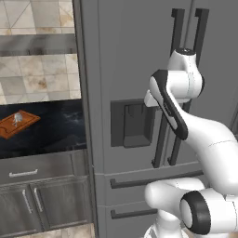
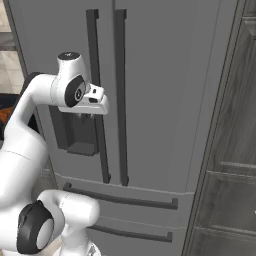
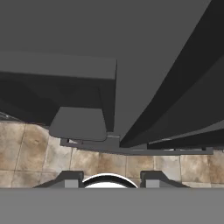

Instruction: Retrieve a lemon from the fridge and place it on the cutting board with the fish.

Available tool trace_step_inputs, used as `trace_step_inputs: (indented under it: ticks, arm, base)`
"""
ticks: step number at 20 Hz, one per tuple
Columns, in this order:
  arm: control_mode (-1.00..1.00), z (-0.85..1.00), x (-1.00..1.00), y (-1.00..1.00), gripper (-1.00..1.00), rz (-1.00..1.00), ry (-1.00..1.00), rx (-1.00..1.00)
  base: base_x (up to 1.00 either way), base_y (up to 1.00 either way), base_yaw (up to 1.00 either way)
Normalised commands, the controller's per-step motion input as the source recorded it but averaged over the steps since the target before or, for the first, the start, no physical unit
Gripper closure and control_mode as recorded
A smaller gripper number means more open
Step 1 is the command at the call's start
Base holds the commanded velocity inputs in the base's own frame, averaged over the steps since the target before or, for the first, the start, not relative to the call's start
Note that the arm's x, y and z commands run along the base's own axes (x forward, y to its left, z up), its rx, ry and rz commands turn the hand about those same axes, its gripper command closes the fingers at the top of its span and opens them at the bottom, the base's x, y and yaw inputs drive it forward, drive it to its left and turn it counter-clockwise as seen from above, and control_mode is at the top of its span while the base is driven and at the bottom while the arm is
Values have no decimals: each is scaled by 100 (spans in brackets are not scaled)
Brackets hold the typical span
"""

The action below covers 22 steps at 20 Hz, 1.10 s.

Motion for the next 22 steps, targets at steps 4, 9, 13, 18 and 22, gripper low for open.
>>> trace_step_inputs:
  ticks: [4,9,13,18,22]
  arm:
    - [100,0,0,0,-100,0,0,0]
    - [100,0,0,0,-100,0,0,0]
    - [100,0,0,0,-100,0,0,0]
    - [100,0,0,0,-100,0,0,0]
    - [100,0,0,0,-100,0,0,0]
  base:
    - [-1,0,0]
    - [-22,0,0]
    - [-35,0,0]
    - [-44,-1,-2]
    - [-43,-3,-3]
